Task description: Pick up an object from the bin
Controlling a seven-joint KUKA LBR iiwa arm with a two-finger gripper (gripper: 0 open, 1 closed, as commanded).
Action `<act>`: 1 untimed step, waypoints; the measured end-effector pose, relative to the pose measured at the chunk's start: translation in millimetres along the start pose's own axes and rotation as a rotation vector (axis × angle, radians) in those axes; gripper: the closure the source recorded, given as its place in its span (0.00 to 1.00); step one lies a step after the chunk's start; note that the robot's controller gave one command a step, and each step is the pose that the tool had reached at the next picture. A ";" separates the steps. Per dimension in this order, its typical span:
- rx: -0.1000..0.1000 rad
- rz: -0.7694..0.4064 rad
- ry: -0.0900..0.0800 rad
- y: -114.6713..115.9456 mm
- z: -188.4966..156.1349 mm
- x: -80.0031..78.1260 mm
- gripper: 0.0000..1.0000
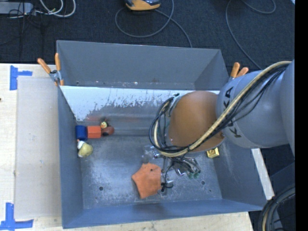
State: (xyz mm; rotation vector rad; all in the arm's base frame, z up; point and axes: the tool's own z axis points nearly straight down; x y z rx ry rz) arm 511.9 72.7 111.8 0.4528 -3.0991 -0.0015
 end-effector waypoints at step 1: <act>0.001 0.025 -0.001 -4.8 22.5 -4.3 0.00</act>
Offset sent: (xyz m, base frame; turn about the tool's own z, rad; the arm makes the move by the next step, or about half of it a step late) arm 0.0057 -0.0099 -0.0418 -0.2806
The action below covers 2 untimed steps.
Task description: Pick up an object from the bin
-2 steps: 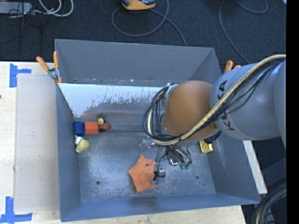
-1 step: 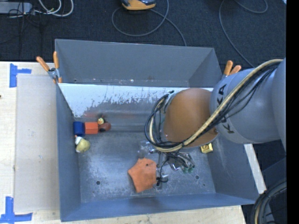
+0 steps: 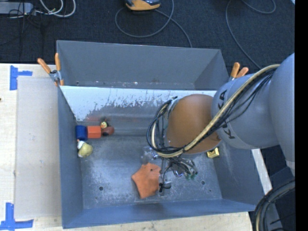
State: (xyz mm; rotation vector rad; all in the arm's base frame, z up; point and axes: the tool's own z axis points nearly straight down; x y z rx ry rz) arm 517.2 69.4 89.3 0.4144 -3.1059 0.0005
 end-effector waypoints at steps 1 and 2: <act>-0.003 -0.301 0.003 -5.8 19.8 1.2 1.00; -0.003 -0.301 0.003 -6.0 19.8 1.3 1.00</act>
Offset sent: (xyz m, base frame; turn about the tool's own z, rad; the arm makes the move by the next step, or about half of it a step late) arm 0.0000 0.0000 0.0000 0.0000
